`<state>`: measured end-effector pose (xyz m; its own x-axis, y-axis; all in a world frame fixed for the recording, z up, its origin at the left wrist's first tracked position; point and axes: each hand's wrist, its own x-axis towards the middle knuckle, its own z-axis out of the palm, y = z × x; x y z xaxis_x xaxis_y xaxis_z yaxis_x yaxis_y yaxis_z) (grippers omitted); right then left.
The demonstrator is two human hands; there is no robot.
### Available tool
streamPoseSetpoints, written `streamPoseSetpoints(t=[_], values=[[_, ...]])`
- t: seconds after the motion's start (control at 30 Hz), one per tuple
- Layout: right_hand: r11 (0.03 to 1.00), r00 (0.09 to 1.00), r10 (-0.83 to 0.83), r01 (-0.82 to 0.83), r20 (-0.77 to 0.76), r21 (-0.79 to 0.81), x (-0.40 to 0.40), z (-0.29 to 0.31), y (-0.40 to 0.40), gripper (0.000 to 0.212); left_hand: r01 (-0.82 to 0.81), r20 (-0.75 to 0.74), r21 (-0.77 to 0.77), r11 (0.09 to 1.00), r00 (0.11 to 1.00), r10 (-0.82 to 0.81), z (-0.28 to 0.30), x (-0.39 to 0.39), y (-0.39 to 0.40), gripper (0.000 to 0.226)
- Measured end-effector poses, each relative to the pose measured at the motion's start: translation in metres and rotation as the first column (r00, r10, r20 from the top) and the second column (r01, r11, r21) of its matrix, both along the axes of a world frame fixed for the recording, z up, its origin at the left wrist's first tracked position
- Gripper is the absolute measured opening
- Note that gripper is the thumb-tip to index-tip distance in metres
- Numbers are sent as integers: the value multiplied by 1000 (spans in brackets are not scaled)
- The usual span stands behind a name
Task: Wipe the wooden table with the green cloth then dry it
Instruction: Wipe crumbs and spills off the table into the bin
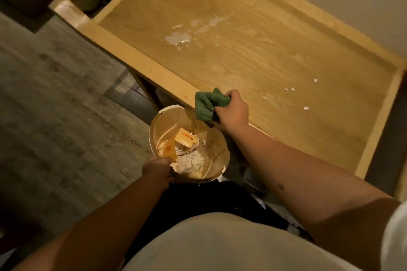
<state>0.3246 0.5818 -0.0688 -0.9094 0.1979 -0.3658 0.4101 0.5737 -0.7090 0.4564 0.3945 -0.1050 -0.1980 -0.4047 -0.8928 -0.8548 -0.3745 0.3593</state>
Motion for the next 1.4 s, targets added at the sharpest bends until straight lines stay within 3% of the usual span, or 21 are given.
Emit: streamPoseSetpoints(t=[0.1, 0.2, 0.33, 0.47, 0.57, 0.67, 0.83, 0.9, 0.97, 1.17, 1.4], values=[[994, 995, -91, 93, 45, -55, 11, 6, 16, 30, 60, 1, -7, 998, 998, -60, -6, -3, 11, 24], [987, 987, -144, 149, 67, -67, 23, 12, 42, 49, 102, -5, -18, 995, 995, -102, -7, -2, 25, 21], [958, 966, -241, 252, 90, -139, 33, 19, 91, 27, 143, 13, -22, 989, 990, -143, -9, 4, 47, 24], [911, 936, -338, 351, 94, -216, 31, 31, 153, 37, 138, 54, -16, 990, 989, -137, -13, 11, 80, 37], [888, 923, -381, 379, 45, -258, 21, 46, 209, 43, 92, 75, -2, 996, 993, -91, -16, 17, 110, 36], [913, 921, -377, 351, -98, -210, 8, 55, 266, 45, 47, 70, 0, 999, 996, -47, -22, 25, 139, 29], [978, 953, -192, 206, -235, 34, -8, 30, 314, 53, -24, 68, -15, 1000, 997, 25, -27, 37, 164, 29], [979, 996, 19, 0, -92, 203, -6, 8, 319, 58, -68, 69, -14, 998, 995, 68, -26, 41, 171, 30], [928, 979, 198, -202, 46, 313, 0, -11, 320, 64, -94, 61, -21, 995, 994, 95, -24, 43, 178, 30], [857, 936, 347, -339, 51, 388, 4, -22, 321, 76, -118, 45, -71, 990, 992, 122, -20, 47, 187, 18], [784, 865, 495, -484, 78, 389, 7, -20, 314, 75, -118, 4, -113, 987, 993, 120, -14, 49, 192, 19]])
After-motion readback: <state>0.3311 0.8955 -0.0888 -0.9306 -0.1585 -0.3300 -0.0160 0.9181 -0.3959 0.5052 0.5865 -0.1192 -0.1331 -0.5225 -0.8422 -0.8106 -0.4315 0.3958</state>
